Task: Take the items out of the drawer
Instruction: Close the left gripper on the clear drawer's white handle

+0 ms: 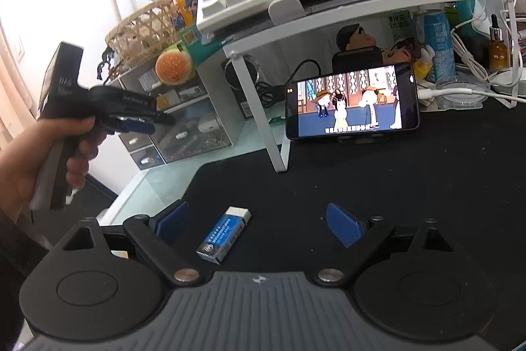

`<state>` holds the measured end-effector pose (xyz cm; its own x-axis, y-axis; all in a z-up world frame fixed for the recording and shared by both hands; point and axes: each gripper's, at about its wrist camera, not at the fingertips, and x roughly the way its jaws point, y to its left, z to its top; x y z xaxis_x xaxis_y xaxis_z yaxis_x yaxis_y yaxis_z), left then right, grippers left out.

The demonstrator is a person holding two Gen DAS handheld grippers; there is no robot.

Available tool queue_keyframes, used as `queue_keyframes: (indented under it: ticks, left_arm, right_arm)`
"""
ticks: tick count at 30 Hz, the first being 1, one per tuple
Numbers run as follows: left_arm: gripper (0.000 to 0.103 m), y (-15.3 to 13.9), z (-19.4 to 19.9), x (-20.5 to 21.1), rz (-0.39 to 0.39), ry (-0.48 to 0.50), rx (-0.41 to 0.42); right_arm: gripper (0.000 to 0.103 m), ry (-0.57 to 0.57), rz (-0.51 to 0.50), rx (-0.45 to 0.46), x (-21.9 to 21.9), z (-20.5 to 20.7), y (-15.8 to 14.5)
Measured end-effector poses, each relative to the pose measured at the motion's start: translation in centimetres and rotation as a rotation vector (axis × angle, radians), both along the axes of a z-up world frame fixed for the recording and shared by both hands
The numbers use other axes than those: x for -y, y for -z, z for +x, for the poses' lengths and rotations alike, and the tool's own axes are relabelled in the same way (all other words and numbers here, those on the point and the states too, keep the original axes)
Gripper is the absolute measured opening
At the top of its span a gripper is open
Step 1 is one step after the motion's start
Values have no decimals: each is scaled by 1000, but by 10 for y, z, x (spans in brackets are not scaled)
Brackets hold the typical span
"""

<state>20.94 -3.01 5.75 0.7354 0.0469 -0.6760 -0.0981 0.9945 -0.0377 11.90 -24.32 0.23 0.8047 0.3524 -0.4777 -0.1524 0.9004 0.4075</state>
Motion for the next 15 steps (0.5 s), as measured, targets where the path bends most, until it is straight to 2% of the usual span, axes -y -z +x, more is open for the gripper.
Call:
queue_keyframes:
  ticks: [15]
  left_arm:
    - [46, 20, 28, 14, 31, -1, -56]
  right_arm:
    - [94, 26, 33, 67, 3, -2, 25]
